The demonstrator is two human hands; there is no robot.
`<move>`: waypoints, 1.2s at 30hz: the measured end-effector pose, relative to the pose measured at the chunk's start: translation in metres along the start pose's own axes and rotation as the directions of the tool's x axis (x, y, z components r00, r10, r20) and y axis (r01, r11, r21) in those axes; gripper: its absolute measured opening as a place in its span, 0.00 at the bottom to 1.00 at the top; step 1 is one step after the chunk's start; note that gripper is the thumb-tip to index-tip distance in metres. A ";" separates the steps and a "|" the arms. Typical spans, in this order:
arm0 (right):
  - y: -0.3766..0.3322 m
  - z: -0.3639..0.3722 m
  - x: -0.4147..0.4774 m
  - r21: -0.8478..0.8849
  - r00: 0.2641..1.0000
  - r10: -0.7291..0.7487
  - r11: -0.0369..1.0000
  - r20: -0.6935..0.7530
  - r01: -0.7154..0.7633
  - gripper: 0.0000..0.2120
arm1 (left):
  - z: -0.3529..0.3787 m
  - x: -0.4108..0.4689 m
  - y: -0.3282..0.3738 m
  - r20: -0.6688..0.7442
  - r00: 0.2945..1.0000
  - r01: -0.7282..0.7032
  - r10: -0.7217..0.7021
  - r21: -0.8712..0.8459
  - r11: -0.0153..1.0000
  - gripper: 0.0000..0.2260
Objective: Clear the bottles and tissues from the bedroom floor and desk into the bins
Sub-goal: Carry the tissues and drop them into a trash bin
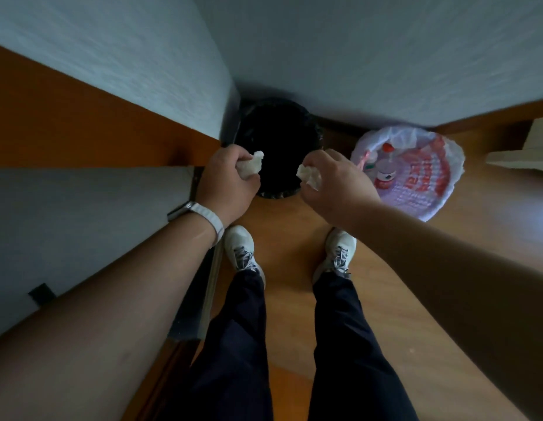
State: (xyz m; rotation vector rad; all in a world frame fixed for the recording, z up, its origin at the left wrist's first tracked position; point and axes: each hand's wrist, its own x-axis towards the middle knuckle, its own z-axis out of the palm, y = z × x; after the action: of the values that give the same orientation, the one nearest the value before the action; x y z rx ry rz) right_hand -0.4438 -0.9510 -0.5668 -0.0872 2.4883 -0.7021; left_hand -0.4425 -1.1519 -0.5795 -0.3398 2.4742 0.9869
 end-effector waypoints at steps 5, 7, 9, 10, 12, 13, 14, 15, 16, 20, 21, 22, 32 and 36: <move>0.046 0.058 0.054 -0.079 0.998 -0.037 0.996 0.058 0.042 0.18 | 0.059 0.039 -0.054 0.022 0.996 0.081 -0.083 0.055 0.995 0.11; 0.067 0.077 0.074 -0.131 0.996 -0.042 0.990 0.083 0.053 0.19 | 0.077 0.050 -0.075 0.040 0.997 0.058 -0.063 0.114 0.992 0.11; 0.087 0.094 0.093 -0.165 0.996 -0.031 0.985 0.084 0.044 0.19 | 0.092 0.064 -0.094 0.050 0.998 0.016 -0.025 0.171 0.985 0.12; 0.096 0.103 0.101 -0.174 0.996 -0.026 0.984 0.081 0.039 0.19 | 0.099 0.070 -0.101 0.051 0.999 0.002 -0.012 0.191 0.982 0.12; 0.108 0.121 0.117 -0.182 0.997 -0.033 0.982 0.076 0.046 0.19 | 0.113 0.084 -0.112 0.051 0.999 -0.028 0.017 0.219 0.975 0.12; 0.113 0.130 0.123 -0.186 0.996 -0.040 0.981 0.077 0.053 0.20 | 0.119 0.090 -0.118 0.053 0.998 -0.039 0.027 0.230 0.972 0.13; 0.117 0.138 0.128 -0.190 0.996 -0.046 0.980 0.080 0.060 0.20 | 0.125 0.095 -0.122 0.054 0.998 -0.048 0.036 0.236 0.971 0.13; 0.120 0.145 0.131 -0.194 0.995 -0.055 0.979 0.084 0.071 0.21 | 0.130 0.099 -0.127 0.054 0.997 -0.059 0.047 0.237 0.970 0.14; 0.122 0.151 0.133 -0.197 0.994 -0.067 0.977 0.085 0.082 0.22 | 0.135 0.102 -0.131 0.053 0.997 -0.074 0.063 0.239 0.968 0.15; 0.119 0.158 0.126 -0.244 0.996 -0.080 0.966 0.048 0.089 0.24 | 0.137 0.096 -0.135 0.052 0.990 -0.137 0.127 0.263 0.955 0.18; 0.117 0.155 0.122 -0.256 0.997 -0.072 0.963 0.042 0.080 0.23 | 0.134 0.092 -0.133 0.060 0.989 -0.144 0.133 0.271 0.952 0.18; 0.115 0.151 0.117 -0.268 0.997 -0.061 0.961 0.043 0.071 0.24 | 0.129 0.088 -0.131 0.072 0.988 -0.154 0.139 0.283 0.947 0.19; 0.062 0.063 0.063 -0.355 0.994 -0.086 0.933 -0.061 0.059 0.21 | 0.047 0.044 -0.070 0.088 0.933 -0.347 0.348 0.471 0.811 0.21; 0.026 0.011 0.030 -0.339 0.987 -0.095 0.939 -0.130 0.046 0.20 | 0.002 0.016 -0.037 0.051 0.923 -0.357 0.383 0.489 0.796 0.21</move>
State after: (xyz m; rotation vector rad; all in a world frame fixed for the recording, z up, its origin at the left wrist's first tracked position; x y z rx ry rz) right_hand -0.4614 -0.9397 -0.6023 -0.2614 2.7347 -0.3127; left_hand -0.4413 -1.1781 -0.6102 0.3060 2.7833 0.4394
